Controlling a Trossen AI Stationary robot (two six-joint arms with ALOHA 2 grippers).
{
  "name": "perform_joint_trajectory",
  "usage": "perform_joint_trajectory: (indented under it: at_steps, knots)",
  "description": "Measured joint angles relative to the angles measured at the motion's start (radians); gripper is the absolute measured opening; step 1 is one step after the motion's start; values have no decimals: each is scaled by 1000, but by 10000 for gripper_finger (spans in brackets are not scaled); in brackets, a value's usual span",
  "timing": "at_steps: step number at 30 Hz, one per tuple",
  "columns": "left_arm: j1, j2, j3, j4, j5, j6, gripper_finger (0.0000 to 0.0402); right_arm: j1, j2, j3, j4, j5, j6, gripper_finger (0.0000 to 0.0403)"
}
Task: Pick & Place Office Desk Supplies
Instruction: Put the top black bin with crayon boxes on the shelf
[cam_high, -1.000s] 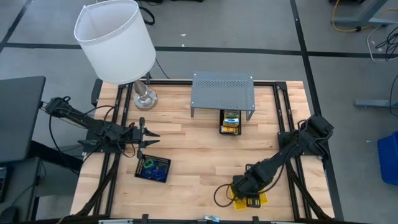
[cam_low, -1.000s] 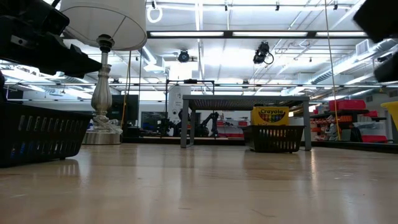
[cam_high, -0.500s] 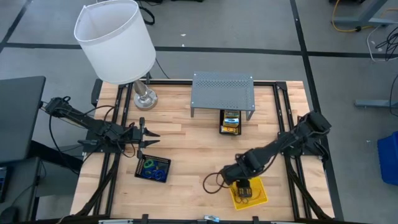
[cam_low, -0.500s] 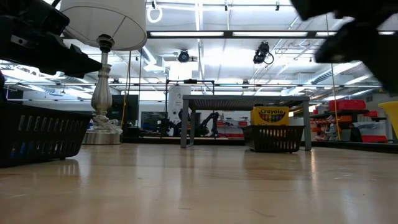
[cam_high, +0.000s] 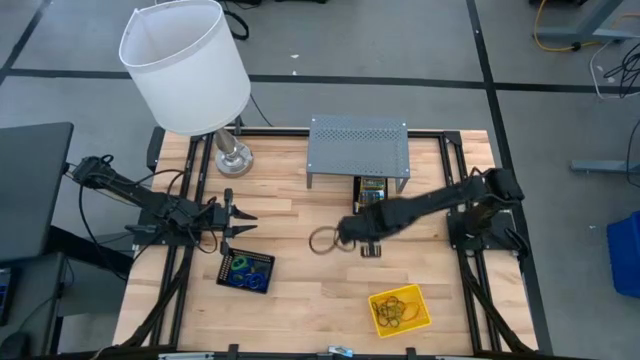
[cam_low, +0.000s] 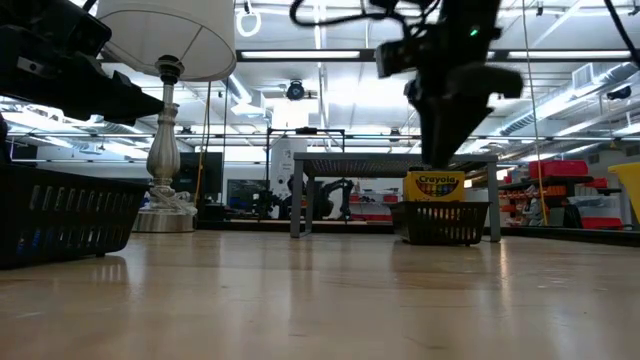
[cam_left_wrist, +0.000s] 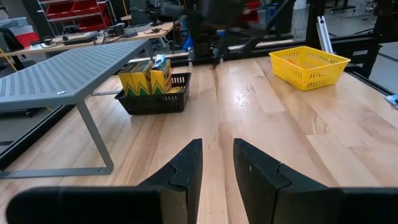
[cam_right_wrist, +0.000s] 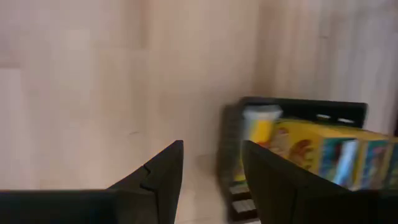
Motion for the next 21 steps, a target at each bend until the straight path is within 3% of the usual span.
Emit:
perform_joint_trajectory:
  at_steps: [5,9,14,21]
  knots:
    - [0,0,0,-3,0,-3,99,-106,0,-47,40,-56,-58,172]
    - [0,0,0,-19,0,-13,99,-116,0,-107,77,-154,-32,172]
    - [0,13,0,-23,0,-10,99,-76,1,-134,77,-101,-58,172]
    - [0,23,0,-23,0,-17,99,-117,1,-145,98,-59,-91,172]
